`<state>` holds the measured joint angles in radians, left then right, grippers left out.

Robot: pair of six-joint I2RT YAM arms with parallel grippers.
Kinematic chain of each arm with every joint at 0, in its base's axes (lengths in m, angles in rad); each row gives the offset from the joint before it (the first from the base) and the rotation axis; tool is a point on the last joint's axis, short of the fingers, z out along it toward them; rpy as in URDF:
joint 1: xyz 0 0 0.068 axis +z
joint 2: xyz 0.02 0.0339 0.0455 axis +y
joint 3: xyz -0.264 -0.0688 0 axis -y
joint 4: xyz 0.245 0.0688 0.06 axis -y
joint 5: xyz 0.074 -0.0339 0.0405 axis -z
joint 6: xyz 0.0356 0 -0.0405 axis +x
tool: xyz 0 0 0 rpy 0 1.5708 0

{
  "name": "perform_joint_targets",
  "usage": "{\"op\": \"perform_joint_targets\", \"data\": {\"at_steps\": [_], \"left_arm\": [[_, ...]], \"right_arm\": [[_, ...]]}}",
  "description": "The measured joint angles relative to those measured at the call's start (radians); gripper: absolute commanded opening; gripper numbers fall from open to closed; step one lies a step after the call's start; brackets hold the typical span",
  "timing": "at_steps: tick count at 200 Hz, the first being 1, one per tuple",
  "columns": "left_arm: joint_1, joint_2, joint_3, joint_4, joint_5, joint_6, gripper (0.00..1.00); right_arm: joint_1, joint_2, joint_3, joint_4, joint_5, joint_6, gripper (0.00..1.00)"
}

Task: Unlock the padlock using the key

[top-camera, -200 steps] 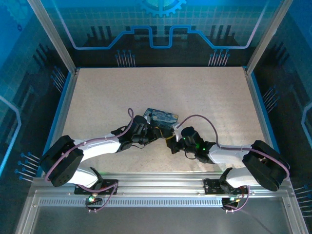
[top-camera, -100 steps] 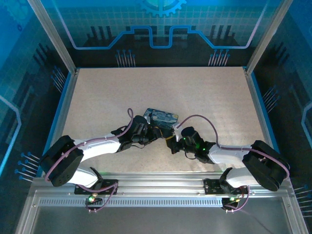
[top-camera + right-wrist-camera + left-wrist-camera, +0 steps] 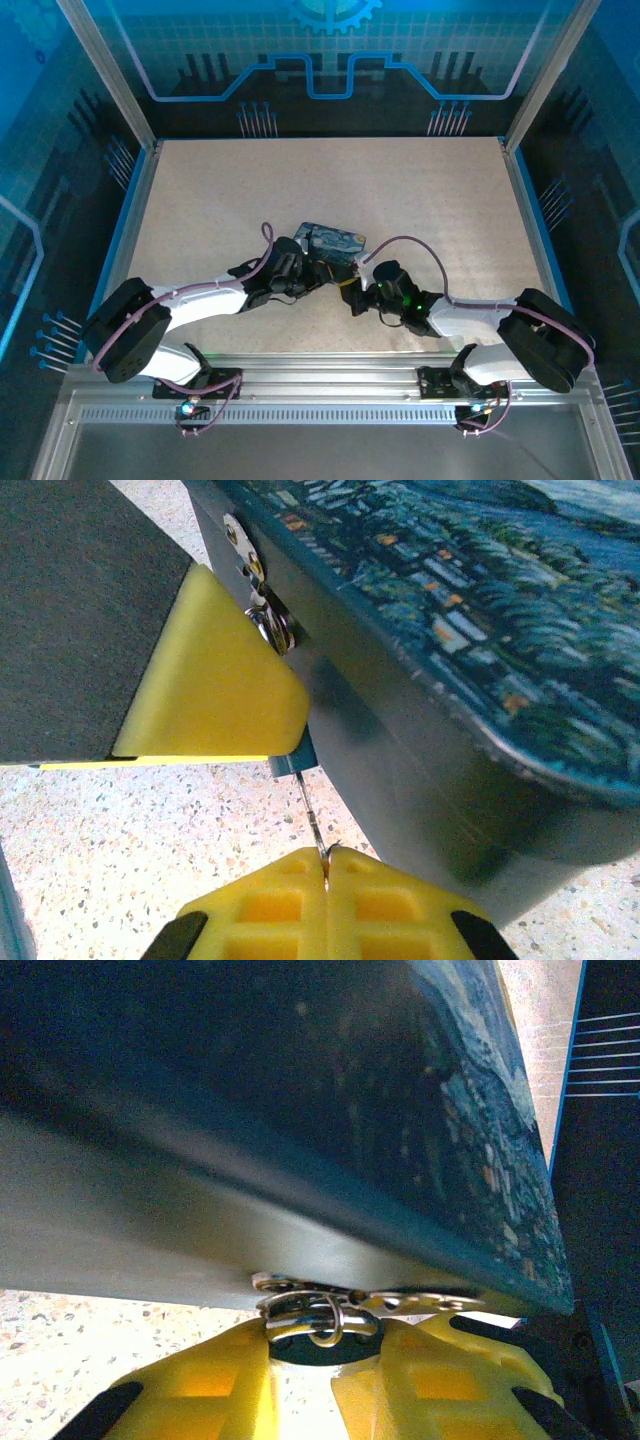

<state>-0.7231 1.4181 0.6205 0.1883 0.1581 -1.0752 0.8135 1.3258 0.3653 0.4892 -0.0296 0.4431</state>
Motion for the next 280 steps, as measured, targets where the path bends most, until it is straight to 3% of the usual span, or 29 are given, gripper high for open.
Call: {"op": "perform_joint_targets", "data": {"at_steps": [106, 280], "left_arm": [[0.000, 0.000, 0.005, -0.008, -0.016, -0.001, 0.25], [0.004, -0.006, 0.007, -0.011, -0.060, -0.026, 0.26]], "right_arm": [[0.038, 0.048, 0.000, 0.073, 0.082, -0.011, 0.02], [0.030, 0.140, 0.056, 0.127, 0.058, 0.003, 0.02]]}}
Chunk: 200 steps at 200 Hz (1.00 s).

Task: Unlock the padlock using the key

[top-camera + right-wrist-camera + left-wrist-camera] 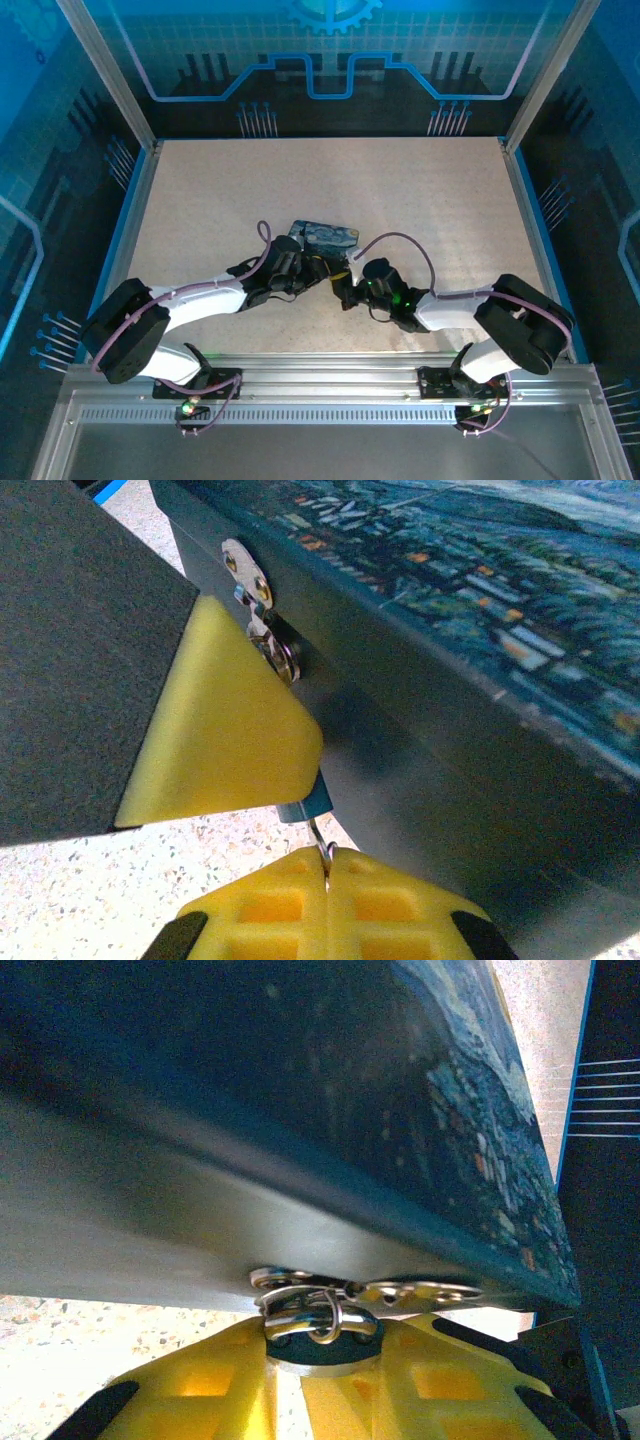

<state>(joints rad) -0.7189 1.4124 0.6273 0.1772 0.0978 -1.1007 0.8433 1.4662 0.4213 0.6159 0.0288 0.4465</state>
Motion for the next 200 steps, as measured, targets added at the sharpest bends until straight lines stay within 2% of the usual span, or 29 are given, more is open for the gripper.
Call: {"op": "perform_joint_targets", "data": {"at_steps": [69, 129, 160, 200], "left_arm": [[0.003, 0.024, -0.005, -0.007, 0.002, 0.000, 0.34], [0.028, 0.029, -0.015, 0.021, 0.056, 0.005, 0.52], [0.047, -0.034, -0.038, 0.010, 0.071, 0.008, 0.63], [0.074, -0.130, -0.098, 0.011, 0.076, 0.000, 0.64]], "right_arm": [[0.000, 0.056, -0.013, 0.056, -0.030, 0.134, 0.01], [0.002, 0.073, -0.014, 0.057, -0.038, 0.271, 0.01], [0.003, 0.108, -0.014, 0.044, -0.045, 0.331, 0.01], [0.003, 0.125, -0.013, 0.043, -0.075, 0.393, 0.01]]}}
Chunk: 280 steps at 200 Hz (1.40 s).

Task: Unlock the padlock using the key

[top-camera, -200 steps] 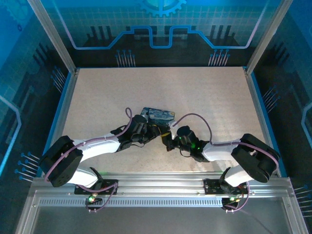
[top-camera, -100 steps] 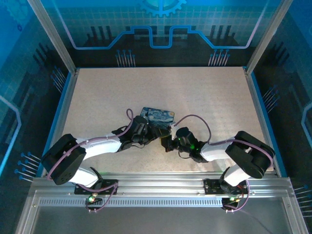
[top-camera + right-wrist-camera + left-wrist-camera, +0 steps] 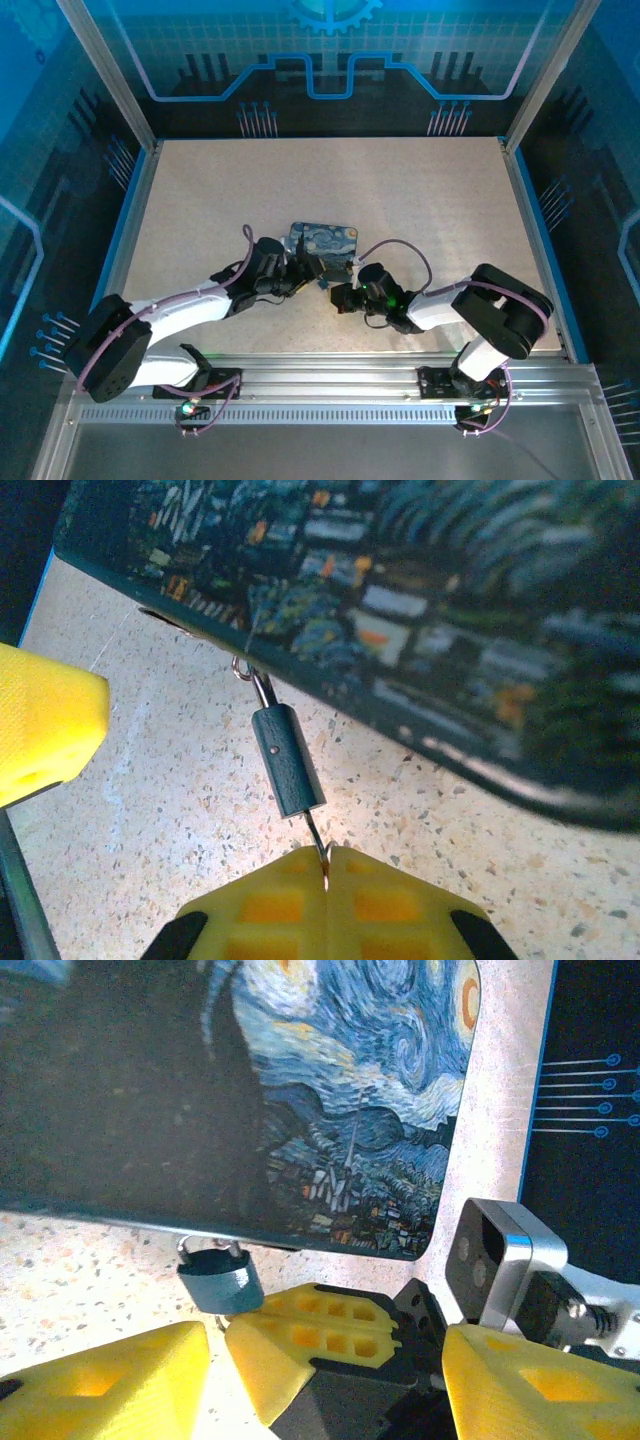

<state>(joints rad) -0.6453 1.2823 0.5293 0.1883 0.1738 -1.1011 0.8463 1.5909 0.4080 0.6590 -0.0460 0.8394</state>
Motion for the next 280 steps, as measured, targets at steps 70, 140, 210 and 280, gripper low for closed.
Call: {"op": "perform_joint_targets", "data": {"at_steps": [70, 140, 210, 280], "left_arm": [[0.007, -0.006, -0.099, 0.064, 0.012, -0.055, 0.58], [0.007, 0.029, -0.119, 0.144, 0.026, -0.098, 0.55], [0.005, 0.079, -0.126, 0.180, 0.022, -0.129, 0.47], [0.005, 0.109, -0.140, 0.252, -0.006, -0.158, 0.41]], "right_arm": [[0.005, 0.000, 0.013, 0.000, -0.064, 0.146, 0.01], [0.006, 0.000, 0.043, -0.006, -0.123, 0.318, 0.01], [0.006, 0.000, 0.049, -0.007, -0.149, 0.412, 0.01], [0.006, 0.018, 0.052, 0.034, -0.146, 0.489, 0.01]]}}
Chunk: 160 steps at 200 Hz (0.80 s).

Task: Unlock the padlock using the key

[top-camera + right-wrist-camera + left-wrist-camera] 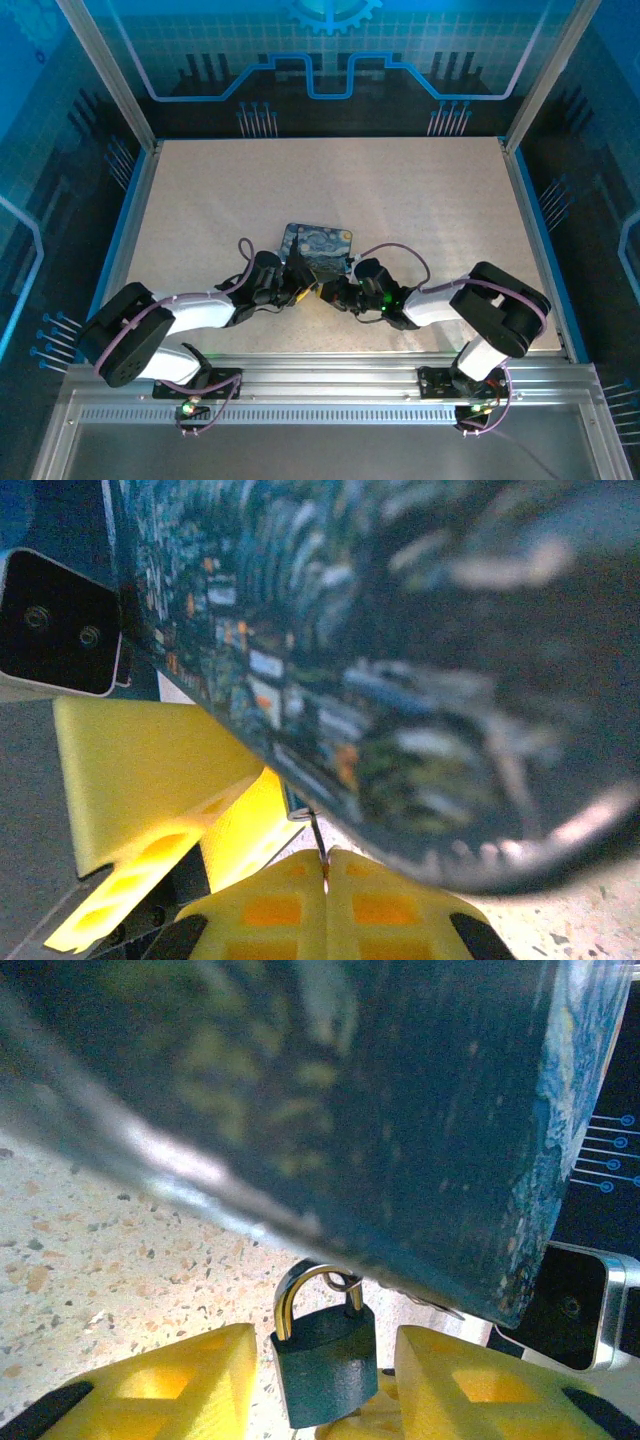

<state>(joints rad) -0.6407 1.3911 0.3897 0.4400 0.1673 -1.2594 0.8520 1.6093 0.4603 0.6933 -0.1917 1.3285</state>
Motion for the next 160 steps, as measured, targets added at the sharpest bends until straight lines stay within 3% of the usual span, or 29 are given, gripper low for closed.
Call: {"op": "perform_joint_targets", "data": {"at_steps": [65, 121, 160], "left_arm": [[-0.003, 0.017, 0.000, 0.029, -0.021, -0.019, 0.40], [-0.003, 0.024, -0.008, 0.046, -0.027, -0.025, 0.15], [-0.005, 0.024, -0.013, 0.053, -0.028, -0.029, 0.07]], "right_arm": [[0.000, 0.008, 0.000, 0.034, -0.002, 0.060, 0.02], [0.000, 0.008, -0.002, 0.032, 0.000, 0.071, 0.06], [0.000, 0.008, -0.008, 0.034, 0.000, 0.071, 0.10]]}}
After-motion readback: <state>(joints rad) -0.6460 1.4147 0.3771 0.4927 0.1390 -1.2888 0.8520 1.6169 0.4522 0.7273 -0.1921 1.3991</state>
